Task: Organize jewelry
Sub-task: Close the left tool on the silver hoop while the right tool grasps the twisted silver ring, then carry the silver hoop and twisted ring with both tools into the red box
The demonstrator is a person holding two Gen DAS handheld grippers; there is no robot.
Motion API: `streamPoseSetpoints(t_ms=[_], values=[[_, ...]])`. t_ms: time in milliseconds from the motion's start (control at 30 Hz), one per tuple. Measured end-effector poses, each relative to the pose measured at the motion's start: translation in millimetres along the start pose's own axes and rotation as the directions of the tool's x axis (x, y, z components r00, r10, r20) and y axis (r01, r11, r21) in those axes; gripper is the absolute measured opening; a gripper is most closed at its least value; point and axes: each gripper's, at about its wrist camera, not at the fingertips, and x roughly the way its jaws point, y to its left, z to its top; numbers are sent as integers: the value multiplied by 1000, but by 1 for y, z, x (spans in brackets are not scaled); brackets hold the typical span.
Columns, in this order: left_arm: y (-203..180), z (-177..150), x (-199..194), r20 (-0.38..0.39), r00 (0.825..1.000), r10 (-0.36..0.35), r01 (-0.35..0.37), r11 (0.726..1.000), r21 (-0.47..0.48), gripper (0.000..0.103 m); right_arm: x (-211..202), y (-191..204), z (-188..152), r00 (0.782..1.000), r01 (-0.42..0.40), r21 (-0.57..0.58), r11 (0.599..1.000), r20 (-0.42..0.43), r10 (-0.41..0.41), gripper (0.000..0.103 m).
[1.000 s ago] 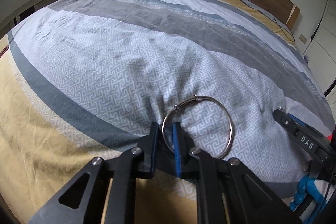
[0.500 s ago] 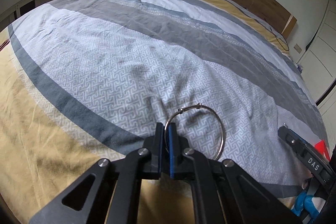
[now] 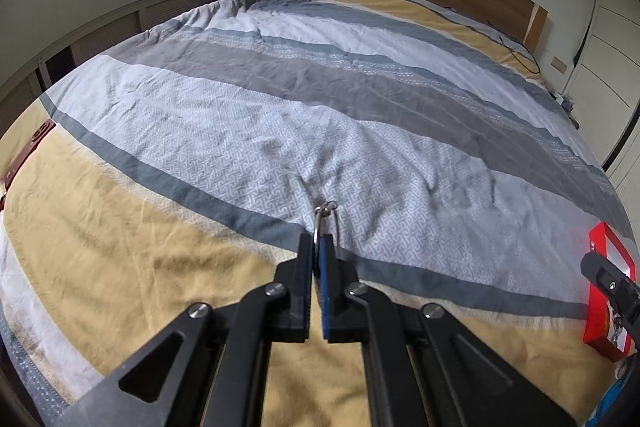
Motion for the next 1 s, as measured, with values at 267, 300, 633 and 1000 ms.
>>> streamPoseSetpoints(t_ms=[267,300,633,1000], values=[[-10,-18,-79,41,999,-2,-1,997,73,2,-88,8,-41,1000,6,32,999,27,-6,40],[-12,-22,-89,47,999,-4,0,996,84,2,-100,10,-47,999,8,27,1000,33,-9,40],[-42,-57,-176,95,991,-90,70,978,197,2,-197,12,-92,994,-4,22,1000,113,2,40],[-106,-72,-229,112,968,-224,174,924,340,2,-249,-21,-112,980,23,78,997,195,-38,40]])
